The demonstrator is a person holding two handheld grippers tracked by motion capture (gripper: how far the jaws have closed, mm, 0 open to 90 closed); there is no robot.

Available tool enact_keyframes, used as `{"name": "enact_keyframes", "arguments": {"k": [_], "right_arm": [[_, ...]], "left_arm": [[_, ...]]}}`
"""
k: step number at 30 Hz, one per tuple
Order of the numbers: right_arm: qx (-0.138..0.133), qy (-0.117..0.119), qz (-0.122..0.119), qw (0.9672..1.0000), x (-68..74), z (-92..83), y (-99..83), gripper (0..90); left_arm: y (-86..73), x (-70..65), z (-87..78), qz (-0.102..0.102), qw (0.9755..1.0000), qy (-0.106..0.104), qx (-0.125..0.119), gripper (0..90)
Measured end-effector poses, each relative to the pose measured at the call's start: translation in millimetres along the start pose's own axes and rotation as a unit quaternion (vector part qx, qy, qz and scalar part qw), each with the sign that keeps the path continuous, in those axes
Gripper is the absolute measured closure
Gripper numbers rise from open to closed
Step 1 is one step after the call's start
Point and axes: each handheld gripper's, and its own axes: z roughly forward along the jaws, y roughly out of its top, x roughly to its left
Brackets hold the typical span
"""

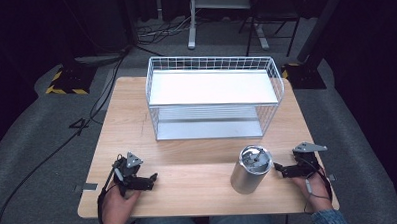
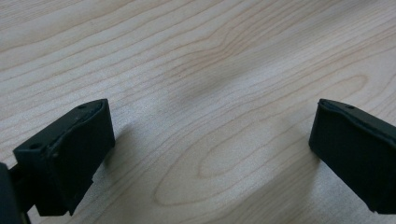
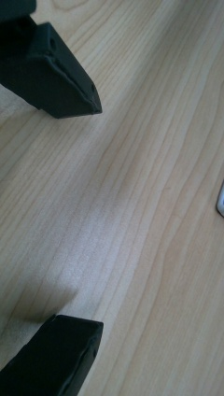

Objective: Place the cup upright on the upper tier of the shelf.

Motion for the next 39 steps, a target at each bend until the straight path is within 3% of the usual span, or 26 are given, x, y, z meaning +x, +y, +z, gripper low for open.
{"name": "enact_keyframes", "arguments": {"k": [6, 9, 23, 30, 39], "right_arm": [[-0.02, 0.001, 0.009, 0.9998, 2.4, -8.8, 1.6, 0.0], [-0.022, 0.001, -0.001, 0.9998, 6.2, -15.8, 2.9, 0.0], [-0.051, 0.028, 0.008, 0.9983, 41.6, -84.9, 24.7, 0.0], [-0.056, 0.044, 0.008, 0.9974, 56.3, -98.9, 32.0, 0.0], [-0.066, 0.056, -0.013, 0.9962, 78.6, -115.2, 38.5, 0.0]], "left_arm": [[0.9, 0.2, 0.6, -0.001, 1.0, 0.002, 0.0, 0.6], [1.6, 0.2, 1.5, -0.003, 1.0, 0.003, -0.001, 0.6], [5.0, 1.5, 4.3, -0.009, 0.9999, 0.009, 0.0, 0.6], [5.0, 1.5, 4.2, -0.009, 0.9999, 0.009, 0.0, 0.6], [5.0, 1.5, 4.2, -0.009, 0.9999, 0.009, 0.0, 0.6]]}}
